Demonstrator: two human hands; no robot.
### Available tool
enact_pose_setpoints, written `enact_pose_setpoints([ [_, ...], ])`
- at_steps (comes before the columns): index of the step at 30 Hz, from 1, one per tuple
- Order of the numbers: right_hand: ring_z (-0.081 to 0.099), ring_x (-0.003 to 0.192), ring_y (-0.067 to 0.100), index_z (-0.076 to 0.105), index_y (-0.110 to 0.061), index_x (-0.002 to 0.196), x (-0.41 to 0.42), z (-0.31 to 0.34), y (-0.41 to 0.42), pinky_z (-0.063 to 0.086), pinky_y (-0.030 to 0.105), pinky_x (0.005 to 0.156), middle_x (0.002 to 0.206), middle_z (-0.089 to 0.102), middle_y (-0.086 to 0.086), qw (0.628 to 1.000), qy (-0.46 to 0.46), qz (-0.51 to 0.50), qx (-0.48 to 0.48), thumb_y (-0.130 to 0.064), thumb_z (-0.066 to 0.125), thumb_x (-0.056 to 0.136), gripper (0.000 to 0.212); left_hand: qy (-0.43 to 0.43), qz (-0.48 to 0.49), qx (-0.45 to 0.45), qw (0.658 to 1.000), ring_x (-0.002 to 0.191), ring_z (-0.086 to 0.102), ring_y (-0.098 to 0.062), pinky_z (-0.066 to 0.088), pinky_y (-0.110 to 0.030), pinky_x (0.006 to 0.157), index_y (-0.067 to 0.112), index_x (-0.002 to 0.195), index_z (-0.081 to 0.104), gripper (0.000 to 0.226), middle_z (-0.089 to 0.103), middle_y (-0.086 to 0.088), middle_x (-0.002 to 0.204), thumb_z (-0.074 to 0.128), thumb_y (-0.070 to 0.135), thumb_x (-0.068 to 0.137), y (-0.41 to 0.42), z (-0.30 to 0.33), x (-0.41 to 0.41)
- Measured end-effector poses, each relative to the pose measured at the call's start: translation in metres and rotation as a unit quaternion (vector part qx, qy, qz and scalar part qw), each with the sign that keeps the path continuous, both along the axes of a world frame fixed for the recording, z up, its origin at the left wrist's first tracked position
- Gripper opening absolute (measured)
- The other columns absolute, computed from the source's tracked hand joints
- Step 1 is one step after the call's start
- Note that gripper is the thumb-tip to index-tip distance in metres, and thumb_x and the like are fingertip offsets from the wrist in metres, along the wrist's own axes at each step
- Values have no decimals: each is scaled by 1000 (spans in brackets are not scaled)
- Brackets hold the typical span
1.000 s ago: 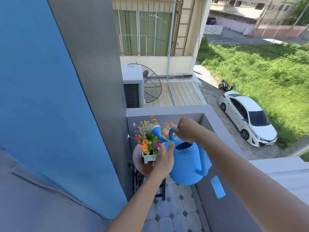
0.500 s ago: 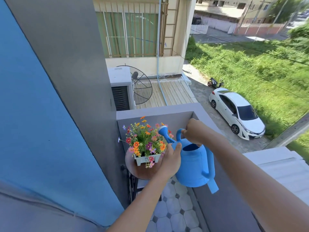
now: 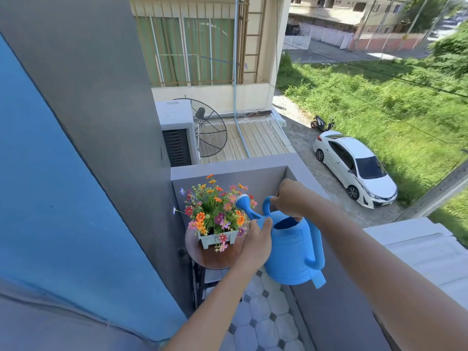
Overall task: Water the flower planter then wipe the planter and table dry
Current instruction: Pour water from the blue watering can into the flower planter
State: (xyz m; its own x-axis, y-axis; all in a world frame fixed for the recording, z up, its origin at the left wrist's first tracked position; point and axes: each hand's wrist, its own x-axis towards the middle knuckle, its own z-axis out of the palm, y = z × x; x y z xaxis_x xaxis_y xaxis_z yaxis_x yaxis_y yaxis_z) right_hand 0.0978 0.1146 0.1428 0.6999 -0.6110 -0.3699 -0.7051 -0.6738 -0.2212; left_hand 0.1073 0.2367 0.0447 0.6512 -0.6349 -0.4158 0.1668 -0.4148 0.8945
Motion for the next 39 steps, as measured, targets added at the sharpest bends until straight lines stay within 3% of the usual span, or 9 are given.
enact_pose_setpoints([
  [6, 64, 67, 31, 51, -11, 72, 11, 5, 23, 48, 31, 50, 67, 50, 6, 998, -13, 59, 18, -19, 47, 101, 30, -10, 46, -1, 999, 109, 54, -25, 41, -39, 81, 14, 139, 31, 66, 55, -11, 121, 28, 62, 94, 19, -1, 5],
  [10, 54, 66, 27, 56, -7, 82, 20, 5, 35, 39, 23, 48, 72, 56, 8, 995, -38, 88, 39, -24, 56, 95, 21, -7, 79, 14, 997, 122, 50, -34, 41, -41, 87, 9, 148, 19, 69, 48, -23, 136, 29, 55, 98, 32, -3, 8],
  [14, 52, 42, 26, 54, -3, 72, 24, 0, 41, 40, 24, 42, 58, 55, 13, 994, -33, 93, 53, -25, 50, 99, 34, -13, 80, 18, 997, 83, 51, -15, 35, -28, 62, 9, 140, 27, 59, 53, -7, 100, 26, 52, 100, 44, 0, 6],
  [17, 62, 51, 32, 58, -4, 76, 20, -1, 41, 50, 30, 46, 69, 64, 17, 993, -19, 94, 61, -23, 51, 99, 30, -2, 77, 23, 997, 72, 45, -11, 32, -28, 58, 10, 139, 26, 56, 48, -2, 89, 26, 50, 101, 47, 3, 1],
  [20, 58, 55, 23, 64, -6, 93, 14, 3, 39, 48, 26, 46, 79, 63, 11, 993, -20, 85, 80, -23, 57, 95, 19, 14, 59, 25, 998, 74, 45, -11, 32, -29, 61, 9, 141, 24, 59, 49, -5, 98, 26, 51, 100, 45, 5, -5],
  [23, 52, 49, 15, 61, -6, 90, 6, 8, 32, 44, 22, 46, 71, 59, 6, 994, -20, 67, 80, -22, 58, 93, 16, 25, 39, 23, 999, 81, 49, -10, 36, -30, 67, 9, 145, 20, 66, 51, -7, 115, 25, 55, 99, 37, 8, -14],
  [29, 54, 53, 21, 63, -3, 90, -11, 11, 10, 47, 24, 47, 79, 63, 12, 997, -21, 39, 55, -21, 57, 93, 18, 30, 5, 11, 999, 91, 52, -18, 35, -32, 68, 11, 140, 26, 64, 53, -14, 123, 27, 58, 97, 16, 15, -20],
  [33, 55, 48, 25, 60, -1, 84, -19, 8, -5, 53, 34, 53, 72, 68, 14, 1000, 5, 9, 28, -13, 56, 93, 15, 33, -3, 10, 999, 115, 51, -24, 40, -38, 85, 8, 147, 22, 72, 46, -13, 138, 29, 58, 95, 0, 20, -26],
  [39, 59, 43, 28, 61, 0, 88, -22, 7, -19, 53, 35, 52, 70, 66, 15, 1000, 1, 6, 13, -19, 54, 95, 21, 34, -13, 15, 999, 110, 42, -19, 35, -34, 88, 12, 146, 24, 60, 42, -10, 140, 29, 50, 100, -12, 23, -25],
])
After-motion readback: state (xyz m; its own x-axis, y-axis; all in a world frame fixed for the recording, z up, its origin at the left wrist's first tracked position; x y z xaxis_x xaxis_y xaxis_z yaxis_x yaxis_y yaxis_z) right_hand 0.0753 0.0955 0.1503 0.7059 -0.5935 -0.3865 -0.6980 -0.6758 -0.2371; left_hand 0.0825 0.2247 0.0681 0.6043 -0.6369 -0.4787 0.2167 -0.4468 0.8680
